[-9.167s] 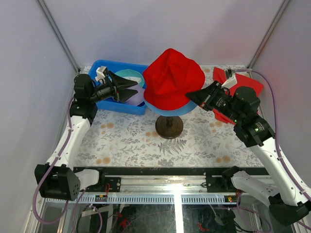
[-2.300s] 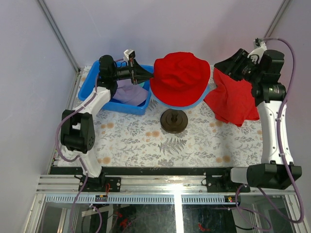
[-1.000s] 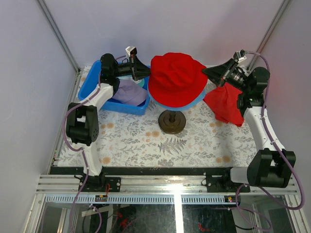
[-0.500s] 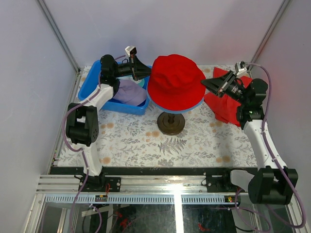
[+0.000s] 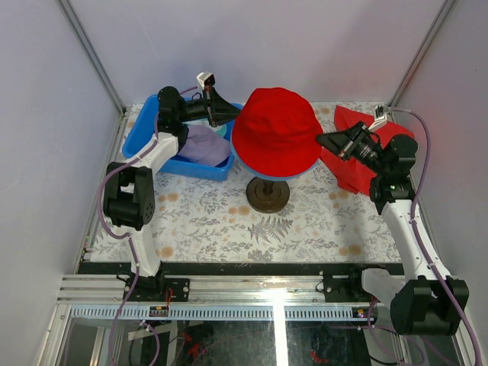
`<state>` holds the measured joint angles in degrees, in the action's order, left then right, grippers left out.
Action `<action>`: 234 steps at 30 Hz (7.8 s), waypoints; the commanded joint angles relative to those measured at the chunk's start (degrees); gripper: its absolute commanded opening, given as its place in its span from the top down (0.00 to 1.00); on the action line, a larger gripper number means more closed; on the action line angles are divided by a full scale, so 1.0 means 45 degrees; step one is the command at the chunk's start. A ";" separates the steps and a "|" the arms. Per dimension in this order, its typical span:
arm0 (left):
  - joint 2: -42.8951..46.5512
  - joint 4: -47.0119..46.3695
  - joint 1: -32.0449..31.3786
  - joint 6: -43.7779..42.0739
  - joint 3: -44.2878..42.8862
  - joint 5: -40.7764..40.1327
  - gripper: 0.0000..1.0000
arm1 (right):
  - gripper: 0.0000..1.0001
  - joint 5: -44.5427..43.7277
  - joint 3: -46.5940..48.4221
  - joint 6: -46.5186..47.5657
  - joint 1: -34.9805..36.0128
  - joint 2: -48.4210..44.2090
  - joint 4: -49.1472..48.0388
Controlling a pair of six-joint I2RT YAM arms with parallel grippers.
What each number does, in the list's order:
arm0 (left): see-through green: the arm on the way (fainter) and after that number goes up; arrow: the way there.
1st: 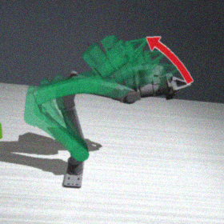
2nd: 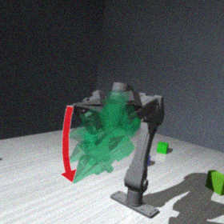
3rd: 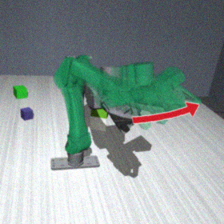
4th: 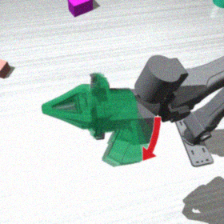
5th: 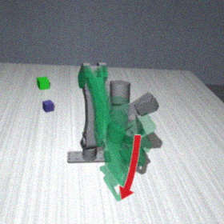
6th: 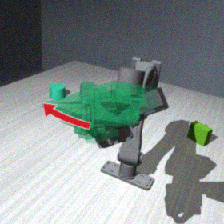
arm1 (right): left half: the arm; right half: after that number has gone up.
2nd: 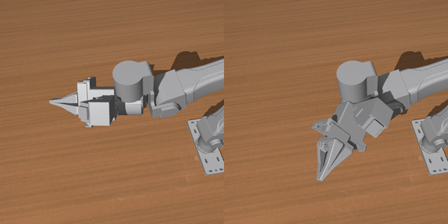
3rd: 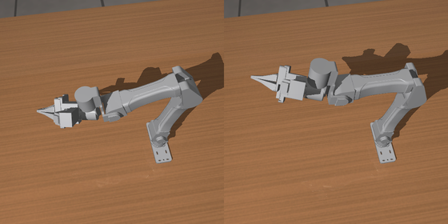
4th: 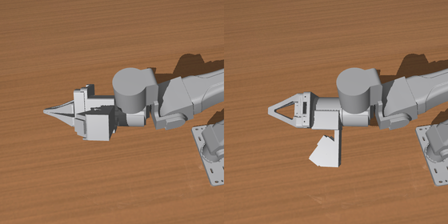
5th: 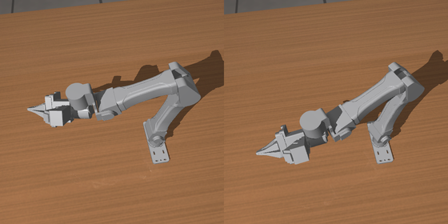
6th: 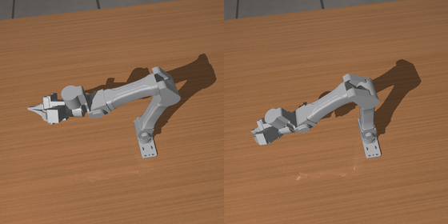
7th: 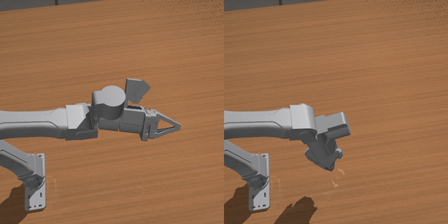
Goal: Stack the hats
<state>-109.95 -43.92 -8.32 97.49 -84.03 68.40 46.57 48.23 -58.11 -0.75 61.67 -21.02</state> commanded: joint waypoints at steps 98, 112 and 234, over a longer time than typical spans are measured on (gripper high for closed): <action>-0.1381 1.3377 0.3312 -0.7998 -0.1771 -0.8254 0.44 | 0.00 -0.2331 0.2513 0.6174 -0.0345 0.1446 0.8899; -0.2655 1.3374 0.3206 -0.8007 -0.2539 -0.7879 0.43 | 0.00 -0.2301 0.2514 0.5865 -0.0516 0.1630 0.8536; 0.1321 0.5632 0.0538 0.5310 -1.0236 -0.2708 1.00 | 1.00 0.0388 0.8420 -0.7805 0.2694 0.3791 0.0494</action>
<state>-102.61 -19.44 -9.43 117.12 -122.15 54.17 46.13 86.35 -96.82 11.05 80.12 -20.29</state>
